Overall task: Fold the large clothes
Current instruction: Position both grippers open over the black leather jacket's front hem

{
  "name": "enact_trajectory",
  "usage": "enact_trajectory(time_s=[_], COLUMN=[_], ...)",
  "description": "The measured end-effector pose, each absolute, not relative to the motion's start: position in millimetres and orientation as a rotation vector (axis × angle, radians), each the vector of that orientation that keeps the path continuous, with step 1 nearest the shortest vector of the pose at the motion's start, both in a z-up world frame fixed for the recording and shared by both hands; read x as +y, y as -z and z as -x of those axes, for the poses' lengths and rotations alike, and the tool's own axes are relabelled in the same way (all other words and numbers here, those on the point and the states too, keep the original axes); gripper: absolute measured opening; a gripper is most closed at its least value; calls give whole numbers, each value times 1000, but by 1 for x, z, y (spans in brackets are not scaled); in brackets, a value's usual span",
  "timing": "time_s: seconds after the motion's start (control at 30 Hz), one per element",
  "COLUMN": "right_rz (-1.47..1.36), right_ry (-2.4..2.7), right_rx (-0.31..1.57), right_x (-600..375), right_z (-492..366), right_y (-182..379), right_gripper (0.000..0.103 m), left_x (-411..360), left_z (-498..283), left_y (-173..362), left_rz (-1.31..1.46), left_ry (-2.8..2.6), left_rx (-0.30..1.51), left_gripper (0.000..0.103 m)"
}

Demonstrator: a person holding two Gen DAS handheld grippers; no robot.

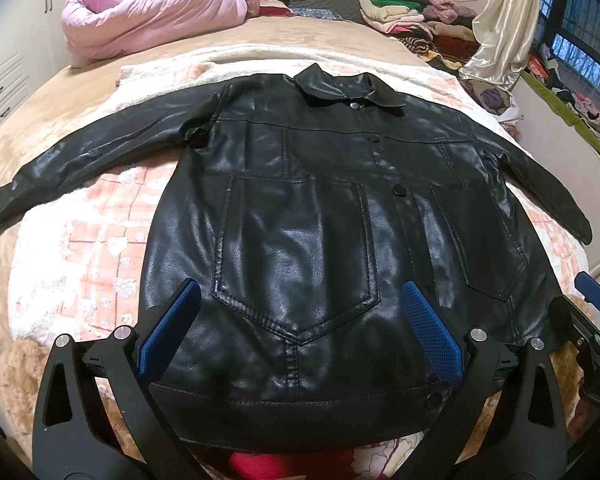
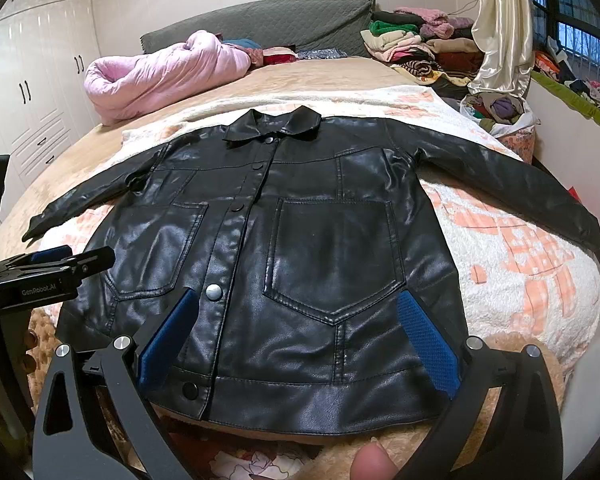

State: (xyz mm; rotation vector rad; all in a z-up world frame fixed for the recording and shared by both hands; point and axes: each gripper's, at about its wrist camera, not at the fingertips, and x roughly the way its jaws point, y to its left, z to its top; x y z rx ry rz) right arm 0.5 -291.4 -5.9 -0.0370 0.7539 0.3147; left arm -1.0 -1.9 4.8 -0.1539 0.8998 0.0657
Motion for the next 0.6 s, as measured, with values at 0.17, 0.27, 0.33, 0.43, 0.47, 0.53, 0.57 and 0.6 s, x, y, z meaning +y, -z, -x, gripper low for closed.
enact_trajectory(time_s=[0.17,0.27,0.33,0.43,0.47,0.53,0.57,0.6], right_rz=[36,36,35,35,35,35,35,34], right_ry=[-313,-314,-315,-316,-316,-318,-319,-318], right_rx=[755,753,754,757,758,758,759,760], right_x=[-292,-291,-291,-292,-291,-292,-291,-292], right_z=[-1,0,-1,-1,-1,-1,-1,-2], right_y=[6,5,5,5,5,6,5,6], right_gripper=[99,99,99,99,99,99,99,99], left_x=[-3,-3,-4,-5,-5,-6,-6,-6], left_z=[0,0,0,-1,0,-2,-2,-2], left_y=[-5,-5,-5,-5,-5,-4,-4,-4], left_rz=[152,151,148,144,145,142,142,143], left_ry=[-63,-63,-62,-61,-62,-60,-60,-60], left_rx=[901,901,901,901,901,901,902,900], left_gripper=[94,94,94,94,94,94,94,94])
